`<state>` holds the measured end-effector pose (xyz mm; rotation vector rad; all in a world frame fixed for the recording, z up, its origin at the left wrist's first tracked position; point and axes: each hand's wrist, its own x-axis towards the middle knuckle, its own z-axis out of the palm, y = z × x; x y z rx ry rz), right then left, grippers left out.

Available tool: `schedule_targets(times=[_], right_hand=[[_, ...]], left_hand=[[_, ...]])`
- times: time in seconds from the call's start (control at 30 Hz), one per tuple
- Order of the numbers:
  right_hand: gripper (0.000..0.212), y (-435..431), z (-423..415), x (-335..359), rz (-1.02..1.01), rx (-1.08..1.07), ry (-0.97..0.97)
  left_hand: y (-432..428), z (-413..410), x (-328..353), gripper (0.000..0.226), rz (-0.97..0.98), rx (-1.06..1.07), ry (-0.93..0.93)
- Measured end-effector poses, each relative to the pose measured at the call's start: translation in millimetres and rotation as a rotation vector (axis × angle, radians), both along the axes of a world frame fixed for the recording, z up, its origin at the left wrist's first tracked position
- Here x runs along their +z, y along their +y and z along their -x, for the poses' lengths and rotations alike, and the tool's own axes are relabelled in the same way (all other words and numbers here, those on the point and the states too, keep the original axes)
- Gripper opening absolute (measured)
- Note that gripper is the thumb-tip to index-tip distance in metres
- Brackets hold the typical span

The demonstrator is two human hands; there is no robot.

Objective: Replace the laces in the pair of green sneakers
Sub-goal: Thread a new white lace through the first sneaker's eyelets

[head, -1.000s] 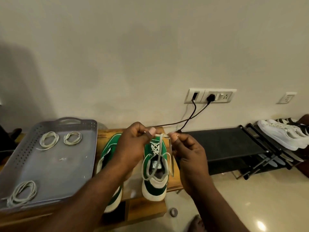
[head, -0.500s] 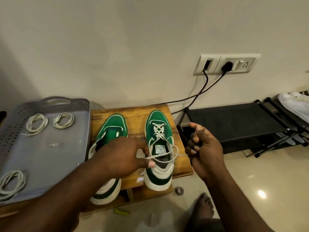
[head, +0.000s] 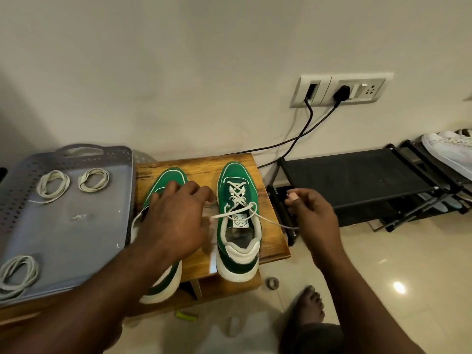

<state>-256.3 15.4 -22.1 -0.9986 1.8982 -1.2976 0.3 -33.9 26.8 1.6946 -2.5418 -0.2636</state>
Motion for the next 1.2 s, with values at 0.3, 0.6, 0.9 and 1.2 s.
schedule_targets(times=[0.3,0.6,0.9,1.2], right_hand=[[0.007,1.3,-31.0,-20.7,-0.059,0.237,0.388],[0.013,4.9,-36.9,-18.0,0.157,0.200,0.348],[0.022,-6.7,-39.1,-32.4,0.127,0.126,0.378],[0.014,-6.1,-35.4,-30.0,0.061,0.199,0.108]], left_hand=[[3.8,38.0,-27.6,0.050,0.045,-0.061,0.078],[-5.0,52.2,-37.3,0.030,0.084,-0.091,0.273],[-20.8,37.2,-24.2,0.008,-0.514,0.398,1.106],[-17.3,39.7,-29.9,0.008,-0.430,0.311,0.941]])
